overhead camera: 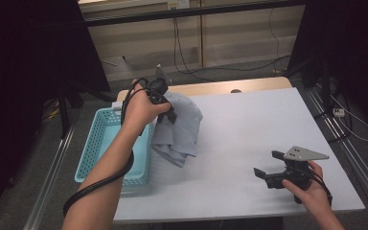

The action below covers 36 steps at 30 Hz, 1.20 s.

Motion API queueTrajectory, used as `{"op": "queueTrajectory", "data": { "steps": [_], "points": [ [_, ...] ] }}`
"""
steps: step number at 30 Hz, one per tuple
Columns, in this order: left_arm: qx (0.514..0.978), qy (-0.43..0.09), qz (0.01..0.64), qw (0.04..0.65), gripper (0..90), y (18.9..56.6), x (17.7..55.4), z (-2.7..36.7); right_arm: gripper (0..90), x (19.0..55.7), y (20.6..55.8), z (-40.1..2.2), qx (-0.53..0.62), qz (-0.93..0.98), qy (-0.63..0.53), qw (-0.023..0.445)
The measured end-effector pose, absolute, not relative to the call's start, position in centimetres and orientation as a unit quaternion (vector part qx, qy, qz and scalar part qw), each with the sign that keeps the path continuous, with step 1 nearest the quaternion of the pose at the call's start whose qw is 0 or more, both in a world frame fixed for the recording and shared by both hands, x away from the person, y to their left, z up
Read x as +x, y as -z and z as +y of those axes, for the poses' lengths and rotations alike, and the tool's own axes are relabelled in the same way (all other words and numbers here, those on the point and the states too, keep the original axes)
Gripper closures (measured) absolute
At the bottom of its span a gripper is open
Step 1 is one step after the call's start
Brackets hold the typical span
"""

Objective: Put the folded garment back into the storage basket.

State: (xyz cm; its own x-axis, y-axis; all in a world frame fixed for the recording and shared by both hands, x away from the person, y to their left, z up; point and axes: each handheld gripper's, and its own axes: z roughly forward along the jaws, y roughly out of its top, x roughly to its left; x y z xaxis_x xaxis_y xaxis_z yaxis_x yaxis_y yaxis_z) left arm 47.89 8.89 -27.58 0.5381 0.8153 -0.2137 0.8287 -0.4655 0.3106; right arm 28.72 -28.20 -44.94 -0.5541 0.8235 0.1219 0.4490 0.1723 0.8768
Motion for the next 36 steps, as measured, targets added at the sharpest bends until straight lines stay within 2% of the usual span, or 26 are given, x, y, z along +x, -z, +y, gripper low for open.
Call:
{"op": "queueTrajectory", "data": {
  "steps": [36],
  "points": [
    [0.848, 0.003, 0.500, 0.175, 72.0, 23.9, 49.7, 10.9, 3.8, 28.8, 45.0, -27.9, 0.426, 0.742, -0.480, 0.191]
  ]
}}
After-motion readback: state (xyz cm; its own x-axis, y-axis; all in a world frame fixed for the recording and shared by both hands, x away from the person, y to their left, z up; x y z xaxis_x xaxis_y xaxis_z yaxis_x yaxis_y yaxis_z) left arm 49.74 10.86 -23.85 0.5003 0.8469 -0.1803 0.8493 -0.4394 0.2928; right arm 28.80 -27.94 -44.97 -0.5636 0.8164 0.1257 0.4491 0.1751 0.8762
